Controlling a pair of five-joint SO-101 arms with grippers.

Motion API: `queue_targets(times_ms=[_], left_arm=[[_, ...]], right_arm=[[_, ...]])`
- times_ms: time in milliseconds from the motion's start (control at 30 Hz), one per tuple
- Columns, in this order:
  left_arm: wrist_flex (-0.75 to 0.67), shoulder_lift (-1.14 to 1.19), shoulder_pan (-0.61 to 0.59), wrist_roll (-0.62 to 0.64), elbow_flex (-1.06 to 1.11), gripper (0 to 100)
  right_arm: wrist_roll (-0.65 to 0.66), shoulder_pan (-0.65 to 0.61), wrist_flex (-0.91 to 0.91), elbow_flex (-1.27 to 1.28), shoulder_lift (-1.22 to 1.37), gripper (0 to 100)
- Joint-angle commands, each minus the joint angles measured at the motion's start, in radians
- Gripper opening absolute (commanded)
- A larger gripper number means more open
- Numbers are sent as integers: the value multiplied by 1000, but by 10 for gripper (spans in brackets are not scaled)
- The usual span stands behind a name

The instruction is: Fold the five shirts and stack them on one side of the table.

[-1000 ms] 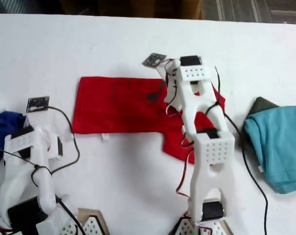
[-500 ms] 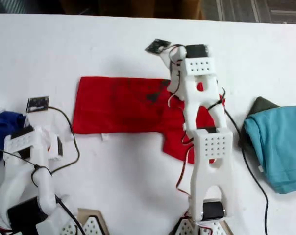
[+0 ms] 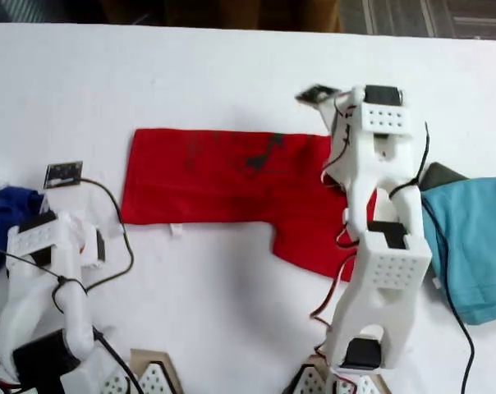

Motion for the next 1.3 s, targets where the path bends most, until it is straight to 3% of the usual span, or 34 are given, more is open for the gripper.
queue_targets(times_ms=[0,267,633,800,933,1100,1267], left_arm=[[-9,-29,-9,3,-1,59],[-9,-29,-9,3,-1,59],[-9,-29,-9,3,-1,59],[-9,-29,-9,3,-1,60],[-9,-29,-9,3,-1,60],[-9,-29,-9,3,-1,60],[-9,-29,-9,3,-1,60]], right_arm=[[0,5,-58,9,-74,17],[2,4,-150,-103,74,17],[2,67,30,-690,400,17],[2,65,31,-740,334,19],[41,45,31,-559,159,21],[80,1,31,-71,-176,35],[204,-111,25,482,-495,189]])
